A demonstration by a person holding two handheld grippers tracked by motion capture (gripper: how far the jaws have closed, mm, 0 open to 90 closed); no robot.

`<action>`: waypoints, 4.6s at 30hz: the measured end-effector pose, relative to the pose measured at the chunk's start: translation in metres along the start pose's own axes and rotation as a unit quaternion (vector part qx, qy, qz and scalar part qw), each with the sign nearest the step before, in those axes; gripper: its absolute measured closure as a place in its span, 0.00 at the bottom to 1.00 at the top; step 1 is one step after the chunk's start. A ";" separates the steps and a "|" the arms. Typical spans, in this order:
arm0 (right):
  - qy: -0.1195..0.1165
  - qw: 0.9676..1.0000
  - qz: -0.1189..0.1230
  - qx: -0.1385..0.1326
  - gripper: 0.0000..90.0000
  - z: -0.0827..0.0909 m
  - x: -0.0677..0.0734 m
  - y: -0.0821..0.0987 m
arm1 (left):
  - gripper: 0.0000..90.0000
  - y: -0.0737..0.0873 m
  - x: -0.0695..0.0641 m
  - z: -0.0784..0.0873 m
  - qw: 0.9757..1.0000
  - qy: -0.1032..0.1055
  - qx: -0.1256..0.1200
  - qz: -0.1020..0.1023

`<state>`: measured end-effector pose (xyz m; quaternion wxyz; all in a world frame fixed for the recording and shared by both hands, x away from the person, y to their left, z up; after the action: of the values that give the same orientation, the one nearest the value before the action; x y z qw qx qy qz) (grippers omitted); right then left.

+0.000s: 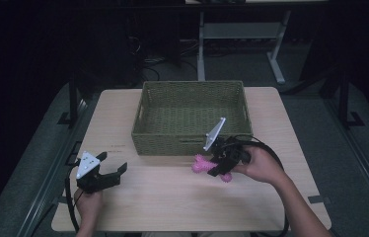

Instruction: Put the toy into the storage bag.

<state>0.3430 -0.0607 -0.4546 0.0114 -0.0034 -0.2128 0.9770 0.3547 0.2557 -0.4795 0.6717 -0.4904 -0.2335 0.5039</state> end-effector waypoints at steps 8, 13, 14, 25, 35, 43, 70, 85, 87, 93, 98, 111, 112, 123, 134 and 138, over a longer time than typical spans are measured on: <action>0.001 1.000 0.005 0.001 0.65 0.008 -0.004 -0.006 | 0.15 0.000 0.001 0.000 1.000 0.001 -0.001 0.003; 0.000 1.000 0.007 0.000 0.65 0.012 -0.007 -0.008 | 0.15 -0.001 0.000 -0.001 1.000 0.001 -0.002 0.004; 0.002 1.000 0.007 0.003 0.65 0.013 -0.008 -0.008 | 0.15 -0.001 0.000 -0.001 1.000 0.001 -0.002 0.002; 0.002 1.000 0.010 0.003 0.65 0.023 -0.017 -0.015 | 0.15 -0.001 -0.002 -0.002 1.000 0.001 -0.004 0.000; 0.003 1.000 0.015 -0.002 0.65 0.032 -0.024 -0.024 | 0.15 -0.001 -0.001 -0.002 1.000 0.001 -0.004 0.000; 0.000 1.000 0.011 -0.001 0.65 0.036 -0.032 -0.025 | 0.15 -0.002 0.001 -0.002 1.000 -0.002 -0.004 0.002; 0.000 1.000 0.021 0.006 0.65 0.041 -0.056 -0.044 | 0.15 -0.002 0.000 -0.001 1.000 -0.002 -0.005 0.002; -0.001 1.000 0.015 0.004 0.65 0.052 -0.082 -0.050 | 0.15 -0.001 0.000 -0.002 1.000 -0.002 -0.003 0.002; 0.000 1.000 0.011 0.009 0.65 0.052 -0.087 -0.049 | 0.15 -0.001 0.000 -0.002 1.000 -0.001 -0.002 0.000; -0.003 1.000 0.008 0.009 0.65 0.054 -0.101 -0.050 | 0.15 -0.001 0.000 -0.002 1.000 -0.003 -0.004 -0.001; 0.000 1.000 0.003 0.006 0.65 0.058 -0.108 -0.051 | 0.15 -0.001 0.000 -0.002 1.000 -0.003 -0.003 -0.001; 0.002 1.000 -0.010 0.004 0.65 0.060 -0.135 -0.052 | 0.15 -0.001 0.000 -0.003 1.000 -0.004 -0.004 -0.001; 0.002 1.000 -0.010 0.004 0.65 0.060 -0.135 -0.052 | 0.15 -0.001 0.000 -0.003 1.000 -0.004 -0.003 -0.001; -0.005 1.000 -0.026 0.007 0.65 0.044 -0.147 -0.047 | 0.15 -0.001 0.002 -0.002 1.000 -0.005 -0.004 0.001; -0.007 0.999 -0.043 0.003 0.64 0.036 -0.154 -0.040 | 0.15 -0.001 0.002 -0.001 1.000 -0.004 -0.004 0.002; -0.009 0.999 -0.047 0.005 0.64 0.033 -0.155 -0.036 | 0.15 -0.001 0.002 -0.001 1.000 -0.004 -0.003 0.001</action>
<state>0.4982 -0.0449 -0.4092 0.0551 0.0158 -0.2082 0.9764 0.3569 0.2568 -0.4792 0.6687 -0.4905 -0.2375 0.5058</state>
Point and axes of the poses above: each handheld gripper's, and its own axes: z roughly backward along the jaws, y roughly out of its underside, x roughly to its left, the point moved 10 cm from there along -z, roughly forward along the jaws, and after that the axes turned 13 degrees about z, right-handed, at the moved point
